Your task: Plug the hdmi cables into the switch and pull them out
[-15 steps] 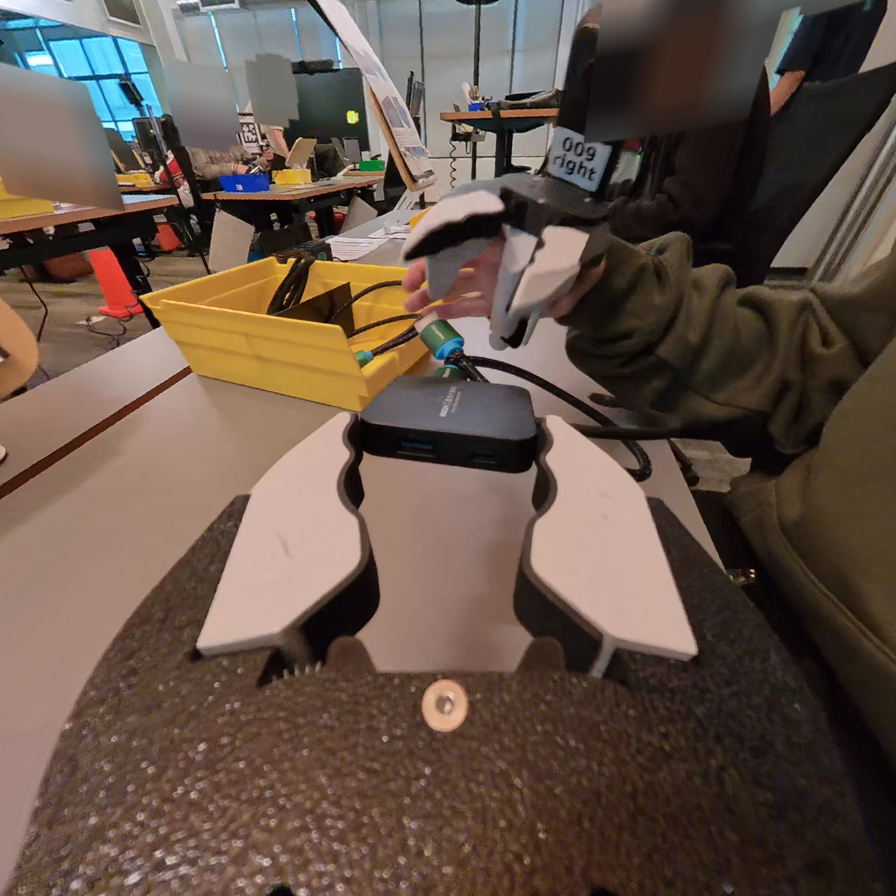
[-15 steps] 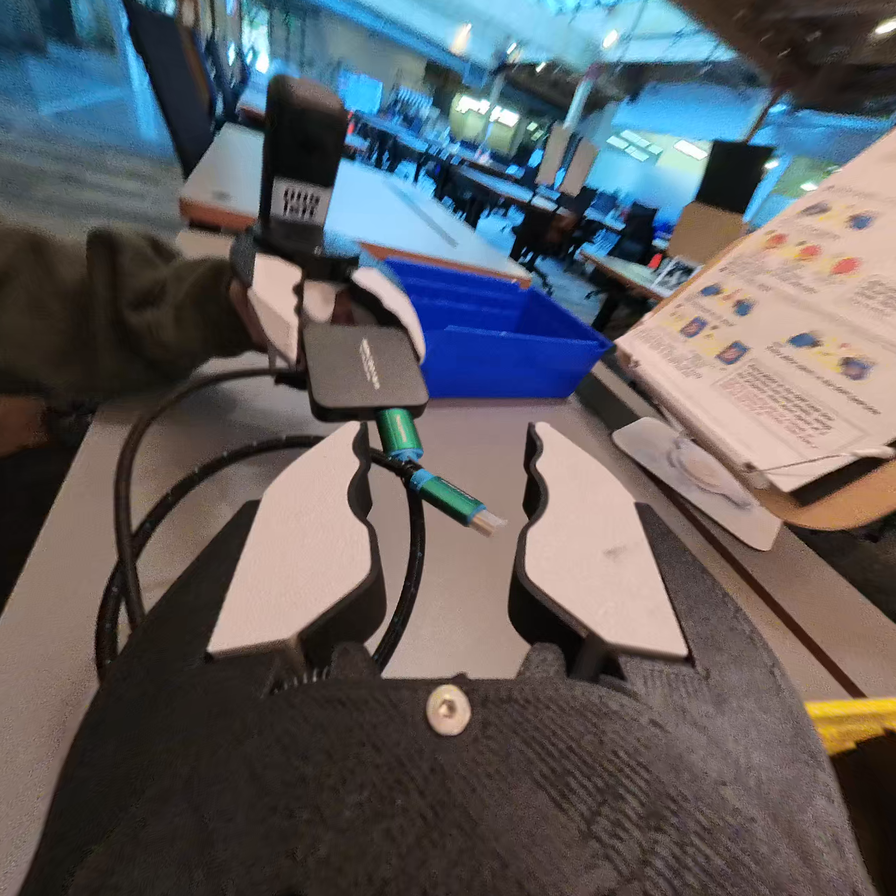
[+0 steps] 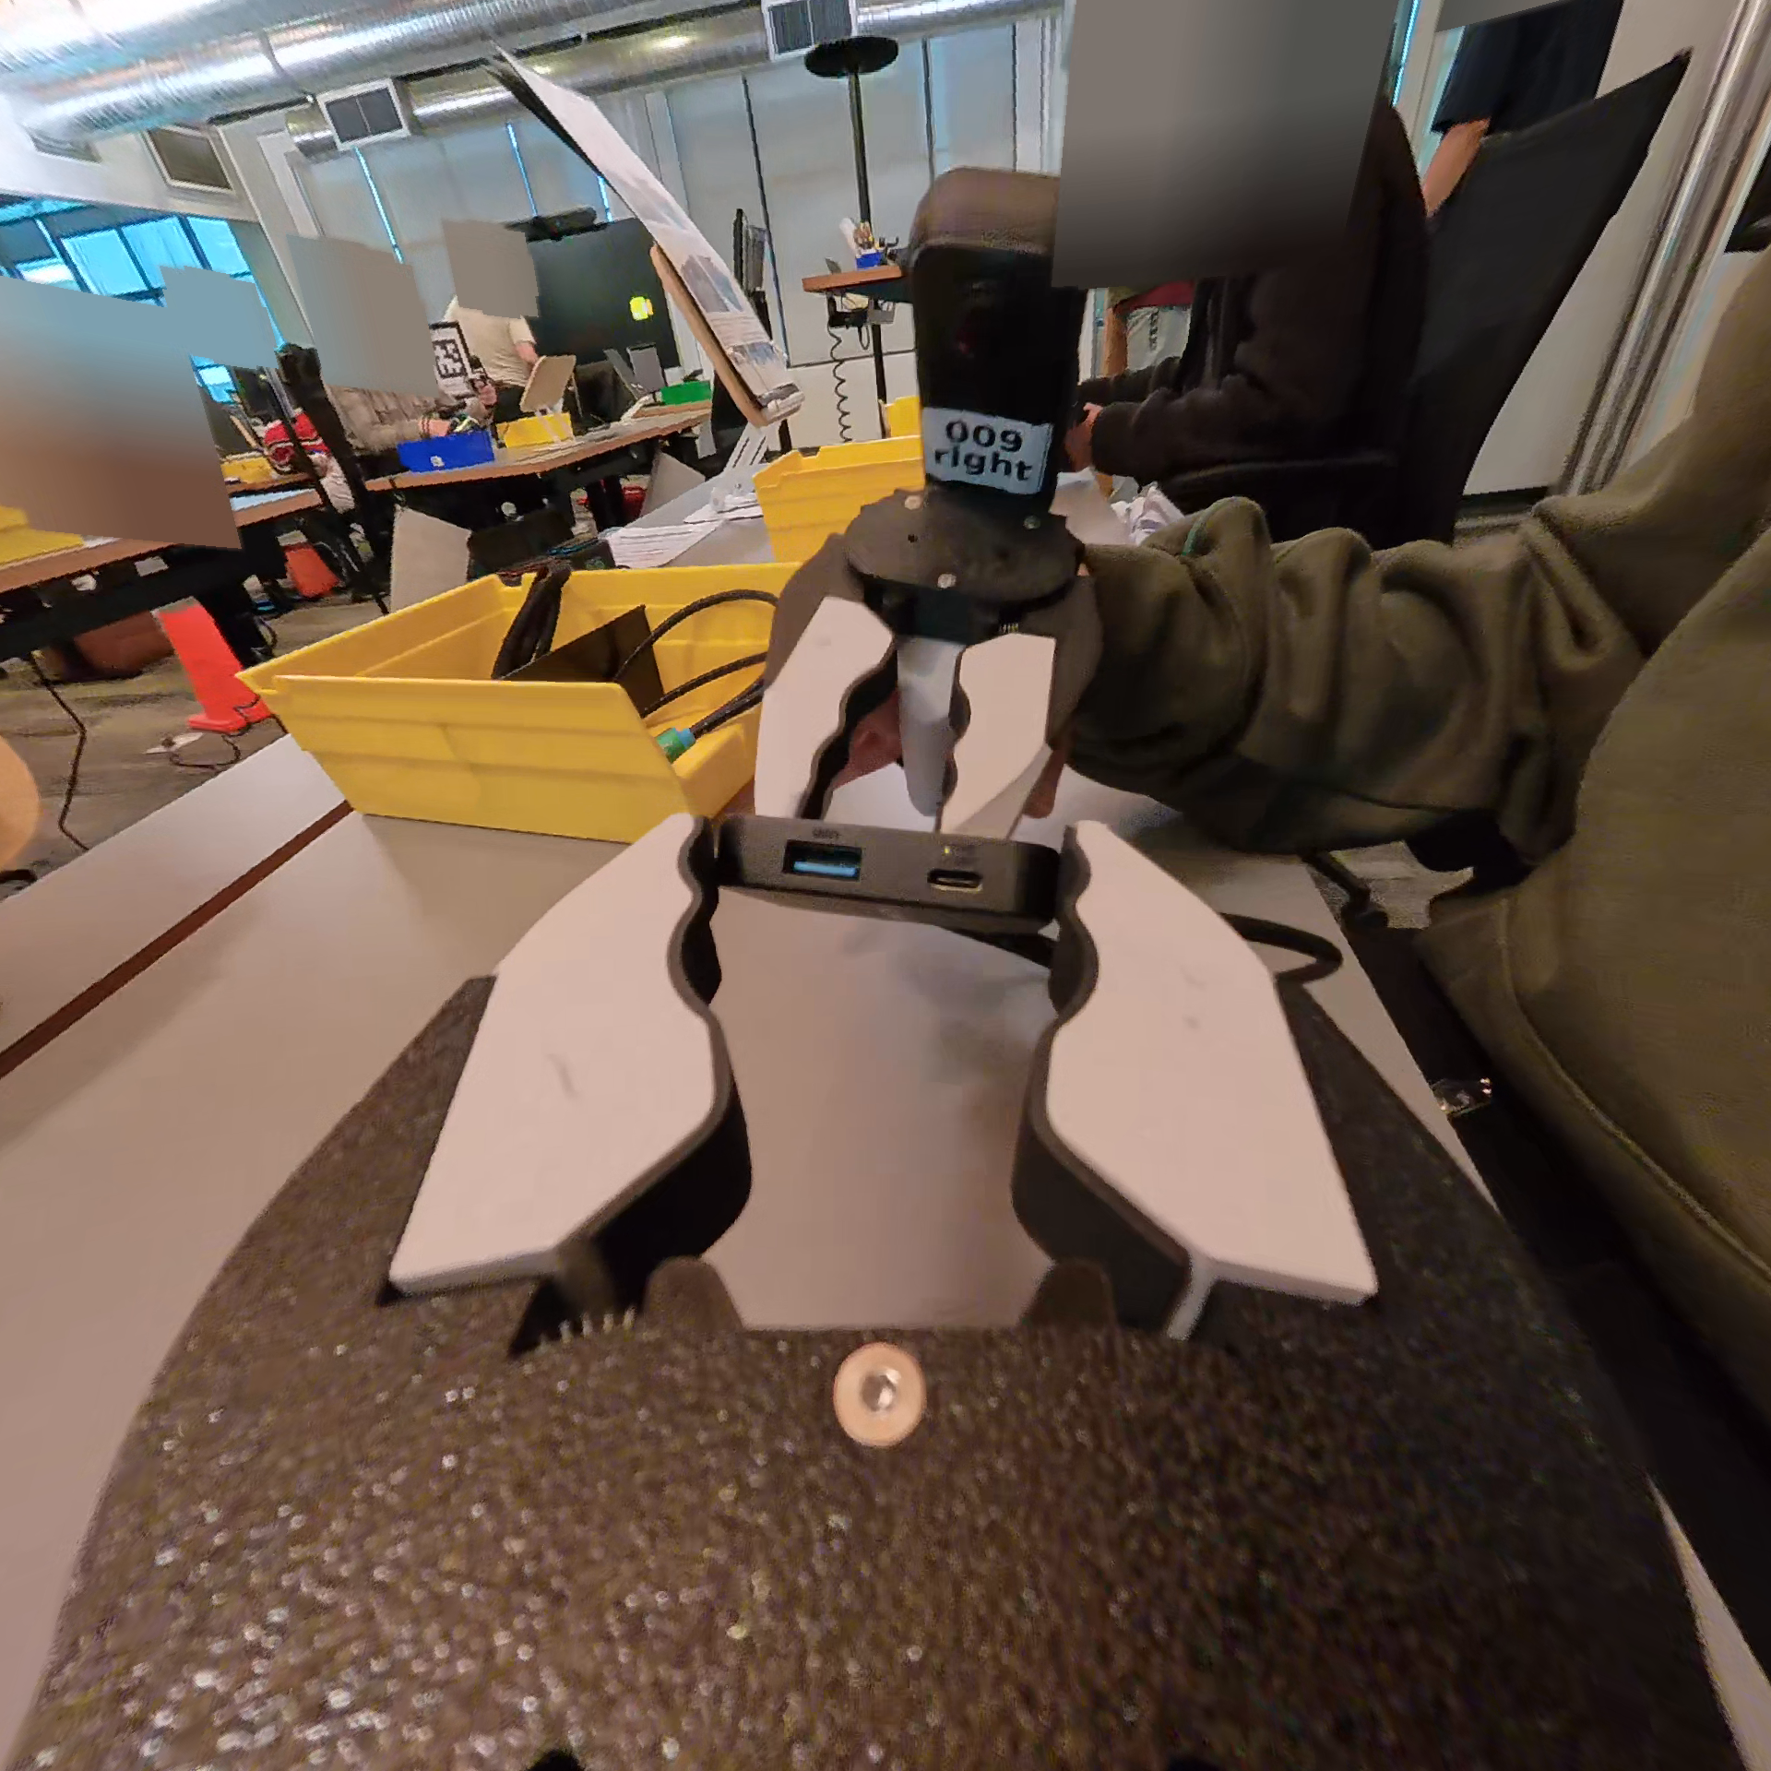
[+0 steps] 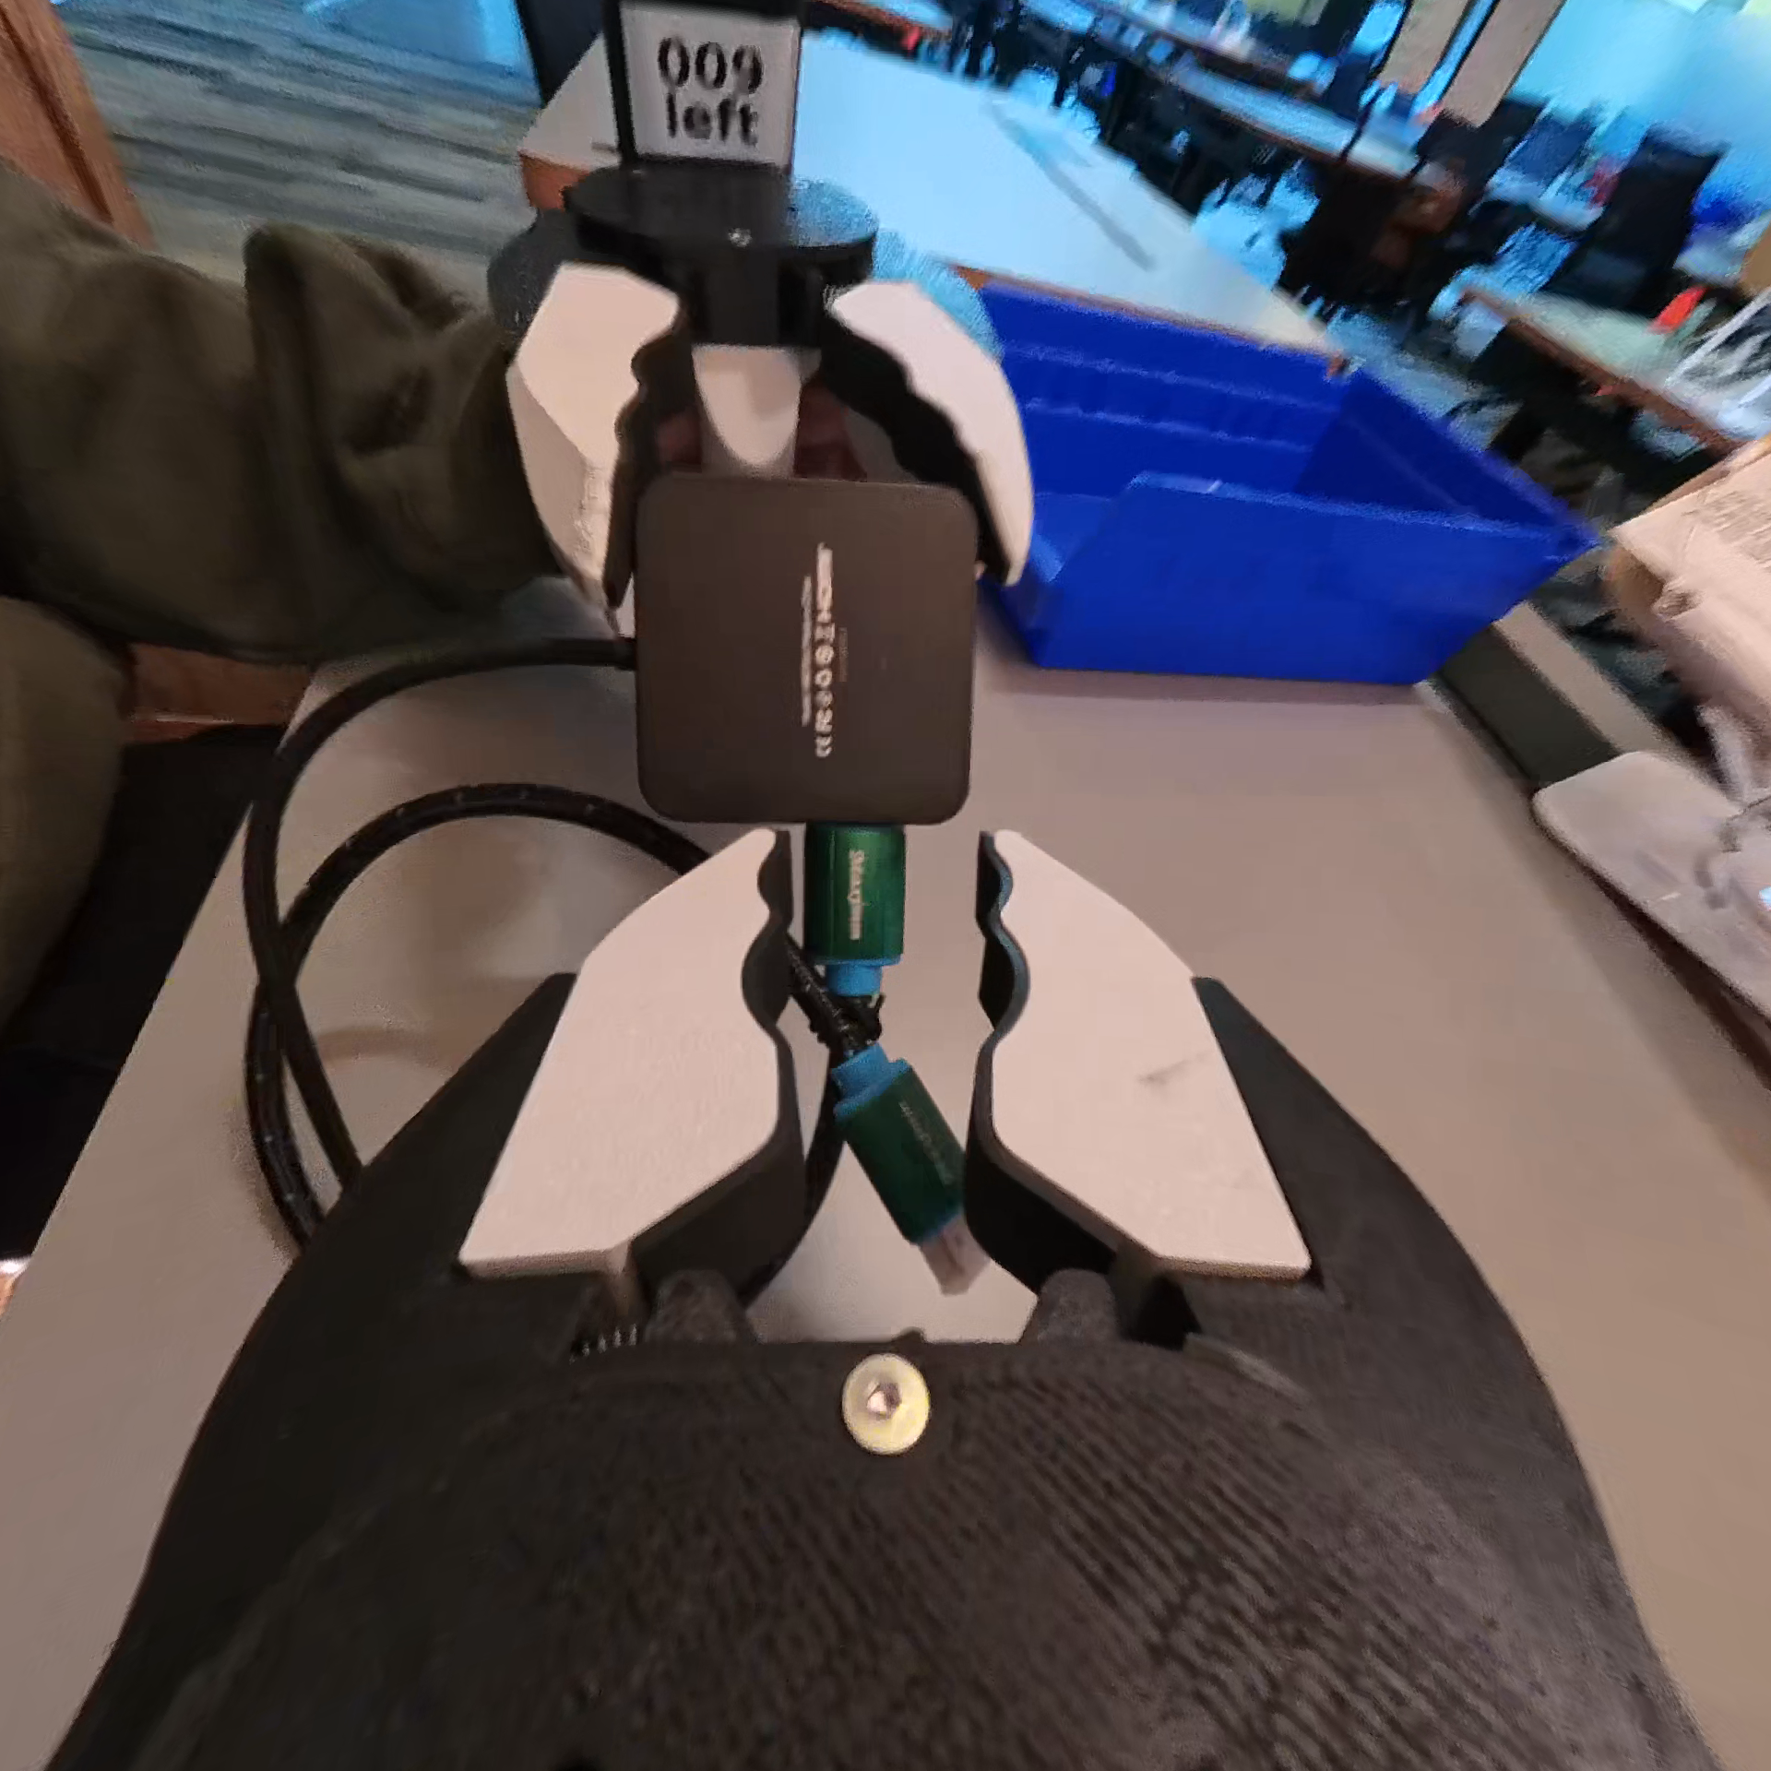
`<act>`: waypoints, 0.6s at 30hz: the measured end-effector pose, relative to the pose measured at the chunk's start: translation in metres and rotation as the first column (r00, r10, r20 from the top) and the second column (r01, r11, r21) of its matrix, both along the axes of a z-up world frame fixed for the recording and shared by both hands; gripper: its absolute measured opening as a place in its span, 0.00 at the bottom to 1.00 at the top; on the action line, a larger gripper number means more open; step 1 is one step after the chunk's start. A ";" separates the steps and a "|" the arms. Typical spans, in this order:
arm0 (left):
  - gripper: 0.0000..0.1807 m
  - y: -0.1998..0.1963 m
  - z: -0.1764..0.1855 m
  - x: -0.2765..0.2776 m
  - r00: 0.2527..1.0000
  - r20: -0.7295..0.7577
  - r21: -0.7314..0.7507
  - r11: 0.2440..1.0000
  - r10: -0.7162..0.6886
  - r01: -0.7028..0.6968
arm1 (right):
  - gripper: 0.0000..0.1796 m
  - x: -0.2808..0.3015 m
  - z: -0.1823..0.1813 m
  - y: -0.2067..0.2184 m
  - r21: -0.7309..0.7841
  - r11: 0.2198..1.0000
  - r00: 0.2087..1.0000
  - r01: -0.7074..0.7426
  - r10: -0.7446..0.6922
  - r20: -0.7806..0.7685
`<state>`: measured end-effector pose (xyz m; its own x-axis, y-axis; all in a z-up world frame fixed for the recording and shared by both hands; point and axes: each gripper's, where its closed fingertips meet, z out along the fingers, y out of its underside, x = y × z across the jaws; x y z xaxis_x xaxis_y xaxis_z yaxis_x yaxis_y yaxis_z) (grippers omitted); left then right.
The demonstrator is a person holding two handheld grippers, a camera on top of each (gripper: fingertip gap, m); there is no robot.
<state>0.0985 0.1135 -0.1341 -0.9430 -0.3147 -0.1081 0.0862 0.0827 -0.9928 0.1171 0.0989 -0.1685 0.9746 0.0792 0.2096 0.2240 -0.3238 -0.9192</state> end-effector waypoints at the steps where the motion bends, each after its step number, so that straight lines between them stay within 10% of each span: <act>1: 0.37 0.000 -0.002 0.001 1.000 -0.006 0.000 1.000 0.002 -0.002 | 0.21 0.000 -0.008 0.001 -0.027 1.000 1.000 -0.003 0.002 -0.018; 12: 0.37 -0.005 0.005 0.003 1.000 0.014 0.081 0.997 0.000 -0.001 | 0.12 -0.001 -0.008 0.004 -0.019 0.999 0.999 -0.051 0.051 0.001; 18: 0.37 -0.004 -0.024 -0.004 0.999 0.039 0.357 0.934 -0.016 0.001 | 0.12 -0.002 -0.006 -0.015 -0.146 0.987 0.988 -0.071 0.089 0.125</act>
<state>0.0946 0.1092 -0.1581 -0.9379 -0.2406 -0.2500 0.1280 0.4299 -0.8938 0.1153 0.0837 -0.1747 0.9289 0.1935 0.3157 0.3694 -0.4240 -0.8269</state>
